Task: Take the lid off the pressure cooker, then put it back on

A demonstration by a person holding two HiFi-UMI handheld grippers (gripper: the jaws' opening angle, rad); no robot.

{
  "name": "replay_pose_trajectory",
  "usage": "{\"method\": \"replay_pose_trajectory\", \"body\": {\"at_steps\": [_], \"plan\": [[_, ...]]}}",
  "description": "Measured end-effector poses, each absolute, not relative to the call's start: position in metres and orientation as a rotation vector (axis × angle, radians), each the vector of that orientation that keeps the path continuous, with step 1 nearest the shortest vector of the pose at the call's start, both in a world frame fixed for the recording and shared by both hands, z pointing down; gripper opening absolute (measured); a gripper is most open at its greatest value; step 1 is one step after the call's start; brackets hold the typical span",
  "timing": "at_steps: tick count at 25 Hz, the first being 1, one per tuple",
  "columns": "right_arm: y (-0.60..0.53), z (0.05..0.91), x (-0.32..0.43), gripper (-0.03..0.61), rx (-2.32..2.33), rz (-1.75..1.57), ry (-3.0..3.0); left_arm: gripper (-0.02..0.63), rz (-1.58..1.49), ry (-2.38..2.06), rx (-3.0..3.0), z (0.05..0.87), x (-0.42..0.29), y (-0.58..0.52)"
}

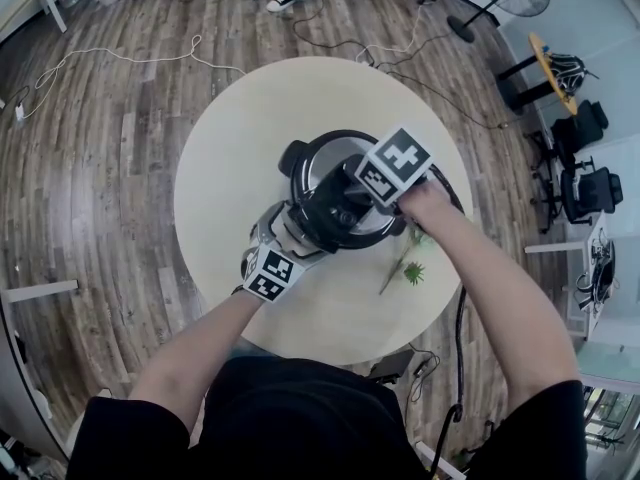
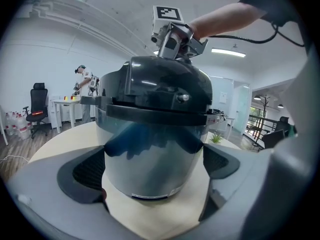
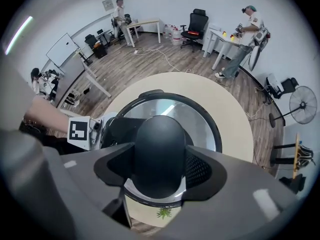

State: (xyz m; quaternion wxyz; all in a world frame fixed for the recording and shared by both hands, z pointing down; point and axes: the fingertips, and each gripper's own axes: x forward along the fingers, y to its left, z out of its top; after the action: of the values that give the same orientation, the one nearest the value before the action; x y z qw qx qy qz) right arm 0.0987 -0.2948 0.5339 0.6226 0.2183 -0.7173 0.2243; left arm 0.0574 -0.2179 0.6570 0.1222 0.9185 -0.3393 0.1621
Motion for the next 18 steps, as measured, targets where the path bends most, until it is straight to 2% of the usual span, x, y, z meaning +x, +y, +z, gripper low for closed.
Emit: {"method": "replay_pose_trajectory", "body": {"at_steps": [12,18], "plan": [[-0.2878,0.5336,0.0980,0.301,0.181,0.209,-1.646,0.586,0.505,-0.973,2.690,0.6584,0.0562,-0.2194],[-0.2868,0.5341,0.0965,0.301,0.152,0.192,-1.643,0.583,0.527,-0.961,2.689,0.6591,0.0544,-0.2190]]}}
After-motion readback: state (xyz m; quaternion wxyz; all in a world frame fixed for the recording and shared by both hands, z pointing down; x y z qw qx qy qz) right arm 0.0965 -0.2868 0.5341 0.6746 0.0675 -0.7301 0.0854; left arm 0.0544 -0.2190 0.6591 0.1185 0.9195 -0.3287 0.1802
